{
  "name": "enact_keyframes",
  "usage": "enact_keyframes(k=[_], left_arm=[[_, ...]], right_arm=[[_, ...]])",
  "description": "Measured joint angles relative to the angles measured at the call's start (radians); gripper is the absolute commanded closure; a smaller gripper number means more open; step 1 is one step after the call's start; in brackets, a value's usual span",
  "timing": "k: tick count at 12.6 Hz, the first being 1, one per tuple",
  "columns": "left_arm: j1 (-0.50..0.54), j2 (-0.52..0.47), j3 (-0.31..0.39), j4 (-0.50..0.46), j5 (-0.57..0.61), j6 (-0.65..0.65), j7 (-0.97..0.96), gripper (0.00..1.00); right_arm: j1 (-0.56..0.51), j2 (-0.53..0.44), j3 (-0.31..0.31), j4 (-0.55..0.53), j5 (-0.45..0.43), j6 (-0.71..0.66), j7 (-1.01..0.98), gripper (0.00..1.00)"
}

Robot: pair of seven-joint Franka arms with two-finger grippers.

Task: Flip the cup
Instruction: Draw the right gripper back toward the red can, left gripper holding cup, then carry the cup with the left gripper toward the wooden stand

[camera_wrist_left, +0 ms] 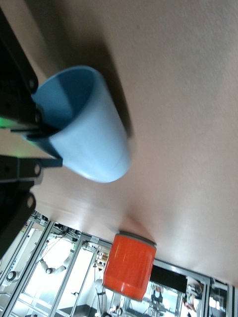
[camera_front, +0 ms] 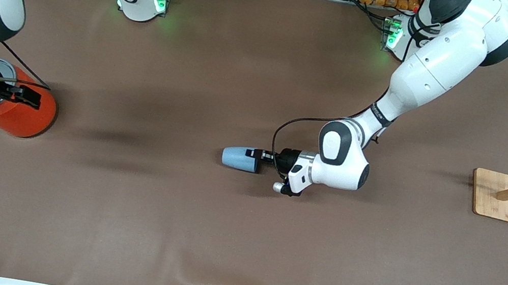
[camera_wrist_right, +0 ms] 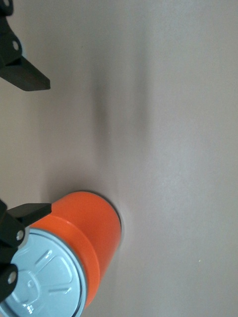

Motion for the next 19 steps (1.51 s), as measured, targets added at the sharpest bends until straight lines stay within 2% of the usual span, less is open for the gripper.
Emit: enact_keyframes(k=[6,9,11,14,16,19], left_arm=[[0.005,-0.028,-0.008,0.035,-0.010,-0.002,-0.077,1.00],[0.034,-0.107,-0.005,0.045,-0.010,-0.059,-0.194,1.00],[0.088,-0.190,0.005,0.046,0.022,-0.153,-0.276,1.00],[0.243,-0.305,0.014,0.047,0.286,-0.342,-0.424,1.00],[0.342,-0.348,0.017,0.047,0.381,-0.445,-0.435,1.00],[0.427,-0.395,0.019,0.052,0.566,-0.531,-0.436,1.00]], right_arm=[[-0.003,-0.077,0.016,-0.015,0.003,-0.042,0.001,0.00],[-0.001,-0.099,0.023,-0.017,0.003,-0.073,0.001,0.00],[0.012,-0.115,0.029,-0.016,0.004,-0.095,0.001,0.00],[0.077,-0.134,0.032,-0.009,0.003,-0.114,0.005,0.00],[0.086,-0.140,0.030,0.002,0.002,-0.122,0.006,0.00],[0.072,-0.140,0.016,0.056,0.003,-0.196,0.022,0.00]])
